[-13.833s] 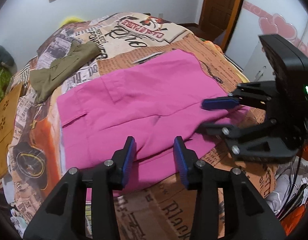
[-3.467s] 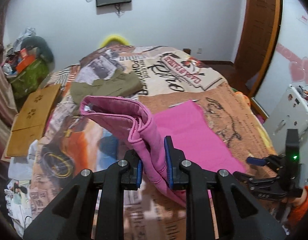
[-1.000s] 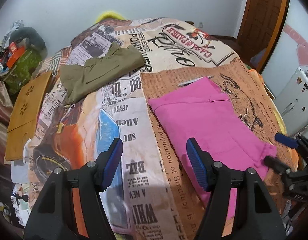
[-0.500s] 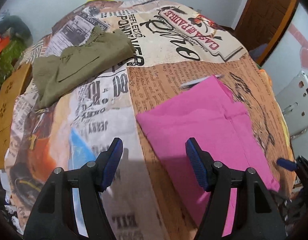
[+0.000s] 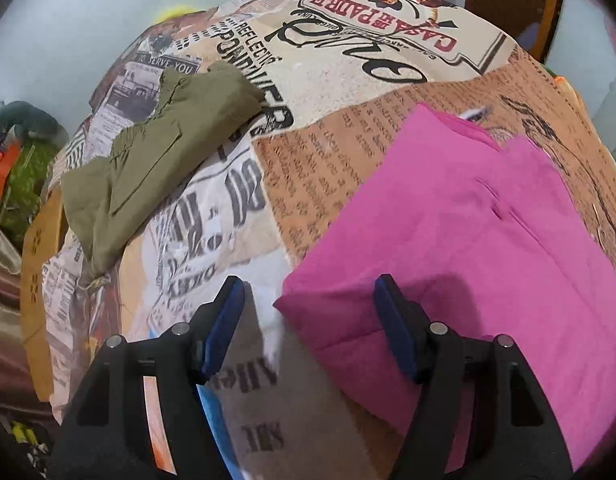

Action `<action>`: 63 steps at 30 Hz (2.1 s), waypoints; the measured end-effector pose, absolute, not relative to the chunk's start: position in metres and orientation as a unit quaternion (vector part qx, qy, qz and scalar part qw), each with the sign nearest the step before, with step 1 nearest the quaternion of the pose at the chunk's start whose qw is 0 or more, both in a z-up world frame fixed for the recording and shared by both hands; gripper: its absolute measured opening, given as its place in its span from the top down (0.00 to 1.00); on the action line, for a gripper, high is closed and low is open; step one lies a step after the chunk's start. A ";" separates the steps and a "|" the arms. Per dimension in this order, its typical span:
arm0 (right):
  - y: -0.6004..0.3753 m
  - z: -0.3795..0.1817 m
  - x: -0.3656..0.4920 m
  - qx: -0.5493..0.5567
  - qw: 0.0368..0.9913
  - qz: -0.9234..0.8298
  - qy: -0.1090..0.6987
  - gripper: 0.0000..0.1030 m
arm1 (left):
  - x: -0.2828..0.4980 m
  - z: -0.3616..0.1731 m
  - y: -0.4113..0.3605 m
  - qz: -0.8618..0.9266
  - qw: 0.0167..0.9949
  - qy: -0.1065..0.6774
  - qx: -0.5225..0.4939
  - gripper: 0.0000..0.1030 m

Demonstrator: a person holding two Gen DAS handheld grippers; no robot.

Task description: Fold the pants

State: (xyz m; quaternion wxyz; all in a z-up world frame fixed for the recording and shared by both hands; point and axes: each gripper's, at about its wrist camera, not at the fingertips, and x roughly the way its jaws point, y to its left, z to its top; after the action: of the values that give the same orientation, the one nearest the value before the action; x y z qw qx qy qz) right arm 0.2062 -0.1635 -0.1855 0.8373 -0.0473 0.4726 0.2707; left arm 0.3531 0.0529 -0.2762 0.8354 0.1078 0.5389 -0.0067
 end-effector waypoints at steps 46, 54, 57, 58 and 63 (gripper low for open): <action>-0.149 -0.179 0.180 -0.022 0.842 0.263 0.471 0.67 | 0.193 -0.238 0.074 -0.059 0.857 0.510 -0.031 0.90; -0.148 -0.179 0.177 -0.048 0.844 0.260 0.466 0.76 | 0.183 -0.245 0.085 -0.025 0.858 0.513 -0.014 0.98; -0.148 -0.181 0.177 -0.048 0.843 0.258 0.469 0.76 | 0.183 -0.243 0.088 -0.019 0.856 0.517 -0.009 0.98; -0.148 -0.180 0.176 -0.049 0.844 0.257 0.468 0.76 | 0.184 -0.242 0.088 -0.016 0.855 0.519 -0.007 0.98; -0.153 -0.172 0.180 -0.031 0.842 0.257 0.474 0.74 | 0.197 -0.224 0.089 -0.021 0.859 0.511 0.004 0.97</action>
State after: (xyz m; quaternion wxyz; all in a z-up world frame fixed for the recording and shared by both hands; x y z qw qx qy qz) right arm 0.1804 -0.1526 -0.1723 0.8416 -0.0314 0.4742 0.2566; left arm 0.1968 0.0892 -0.2236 0.8592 0.0041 0.5113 -0.0213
